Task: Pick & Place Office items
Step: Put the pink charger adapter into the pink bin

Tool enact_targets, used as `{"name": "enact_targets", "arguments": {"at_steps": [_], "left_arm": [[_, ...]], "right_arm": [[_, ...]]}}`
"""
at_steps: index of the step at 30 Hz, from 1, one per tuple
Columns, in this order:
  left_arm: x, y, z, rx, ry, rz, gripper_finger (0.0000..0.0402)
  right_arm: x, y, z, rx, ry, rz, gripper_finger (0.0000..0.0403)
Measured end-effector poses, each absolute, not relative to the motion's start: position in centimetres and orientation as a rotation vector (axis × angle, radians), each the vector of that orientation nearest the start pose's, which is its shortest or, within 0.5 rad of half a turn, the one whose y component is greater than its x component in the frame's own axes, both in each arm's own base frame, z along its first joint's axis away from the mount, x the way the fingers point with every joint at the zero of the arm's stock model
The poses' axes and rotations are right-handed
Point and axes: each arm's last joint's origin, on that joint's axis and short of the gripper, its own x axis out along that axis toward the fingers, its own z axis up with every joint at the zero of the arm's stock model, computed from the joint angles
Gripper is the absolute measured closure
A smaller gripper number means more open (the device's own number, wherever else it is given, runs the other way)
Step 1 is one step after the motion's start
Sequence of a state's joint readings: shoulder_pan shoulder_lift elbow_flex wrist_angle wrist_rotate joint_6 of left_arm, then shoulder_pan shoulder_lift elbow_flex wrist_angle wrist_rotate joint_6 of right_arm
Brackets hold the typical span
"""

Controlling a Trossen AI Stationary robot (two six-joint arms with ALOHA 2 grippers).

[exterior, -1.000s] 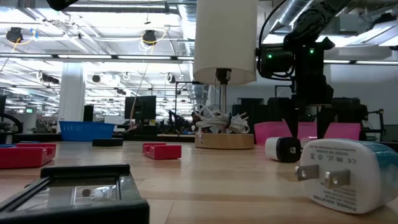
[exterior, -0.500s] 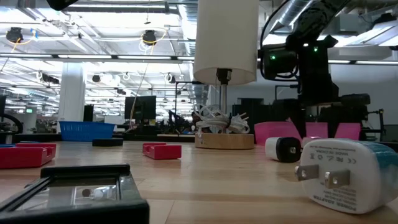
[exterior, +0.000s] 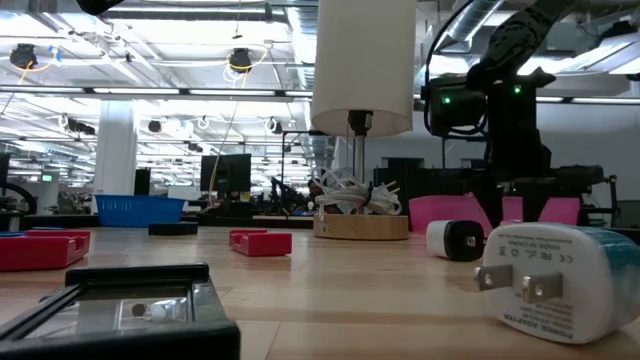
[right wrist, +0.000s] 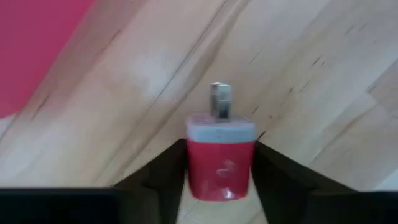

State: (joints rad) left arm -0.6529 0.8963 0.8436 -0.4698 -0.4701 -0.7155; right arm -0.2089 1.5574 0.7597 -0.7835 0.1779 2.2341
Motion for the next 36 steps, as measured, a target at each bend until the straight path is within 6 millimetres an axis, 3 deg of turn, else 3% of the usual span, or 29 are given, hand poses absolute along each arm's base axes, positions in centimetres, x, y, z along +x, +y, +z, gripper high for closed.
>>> {"name": "enact_targets", "arguments": {"at_steps": [2,7,12,16,21,28,32,36], "left_arm": [[15.4,-10.1,31.0,-0.423,0.48,-0.013,0.005],[15.4,-10.1,31.0,-0.431,0.481,-0.013,0.005],[15.4,-10.1,31.0,-0.45,0.483,-0.009,0.005],[15.4,-10.2,31.0,-0.453,0.482,-0.009,0.005],[15.5,-10.1,31.0,-0.463,0.481,-0.001,0.005],[15.7,-9.8,31.1,-0.486,0.464,0.021,0.005],[15.8,-9.8,31.2,-0.493,0.455,0.017,0.005],[15.8,-9.8,31.3,-0.508,0.447,0.016,0.005]], "right_arm": [[22.4,-4.9,13.8,1.65,0.513,-1.852,0.0285],[22.5,-2.9,14.3,1.587,0.538,-1.787,0.0284],[21.8,-0.1,17.4,1.46,0.494,-1.661,0.0284],[20.3,0.7,20.6,1.387,0.396,-1.59,0.0284],[18.0,-1.9,22.5,1.319,0.247,-1.694,0.0284],[16.9,-7.4,22.9,1.356,0.017,-1.871,0.0284],[17.5,-10.9,22.5,1.315,0.069,-1.824,0.0284],[16.8,-13.3,22.0,1.344,0.098,-1.866,0.0284]]}}
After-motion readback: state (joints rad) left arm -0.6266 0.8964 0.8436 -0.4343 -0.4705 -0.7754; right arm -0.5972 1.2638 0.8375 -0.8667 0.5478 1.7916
